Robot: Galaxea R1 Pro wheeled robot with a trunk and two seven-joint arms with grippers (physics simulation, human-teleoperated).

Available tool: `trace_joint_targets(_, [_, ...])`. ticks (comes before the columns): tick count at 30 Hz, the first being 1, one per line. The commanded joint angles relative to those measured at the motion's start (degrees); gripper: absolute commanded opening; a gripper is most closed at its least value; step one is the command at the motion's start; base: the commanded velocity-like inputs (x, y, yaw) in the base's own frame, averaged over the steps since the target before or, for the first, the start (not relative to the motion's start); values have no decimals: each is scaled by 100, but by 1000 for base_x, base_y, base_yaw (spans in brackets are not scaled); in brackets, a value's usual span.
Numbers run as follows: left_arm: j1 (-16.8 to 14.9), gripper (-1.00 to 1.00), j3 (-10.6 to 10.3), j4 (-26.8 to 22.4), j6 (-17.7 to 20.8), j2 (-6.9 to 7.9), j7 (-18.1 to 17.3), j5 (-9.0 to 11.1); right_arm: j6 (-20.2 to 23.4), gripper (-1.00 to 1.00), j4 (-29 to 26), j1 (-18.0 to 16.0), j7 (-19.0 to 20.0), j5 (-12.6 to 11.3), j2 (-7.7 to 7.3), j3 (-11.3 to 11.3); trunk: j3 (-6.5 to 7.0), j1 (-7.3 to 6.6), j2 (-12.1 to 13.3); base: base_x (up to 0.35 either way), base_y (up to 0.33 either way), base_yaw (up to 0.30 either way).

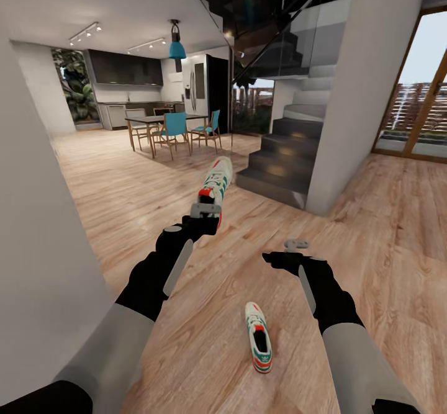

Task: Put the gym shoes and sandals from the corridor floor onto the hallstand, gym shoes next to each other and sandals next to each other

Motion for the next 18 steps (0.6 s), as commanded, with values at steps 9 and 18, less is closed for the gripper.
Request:
trace_joint_targets(9, [-4,-100,-6,-6,22,0,49,67,24,100,-9,-4,51,61,8,-24,-6,1,-2,143,0,0])
trace_joint_targets(18, [-4,-100,-6,-15,14,0,49,69,24,100,-5,-4,37,67,8,-21,-6,1,-2,107,-1,0])
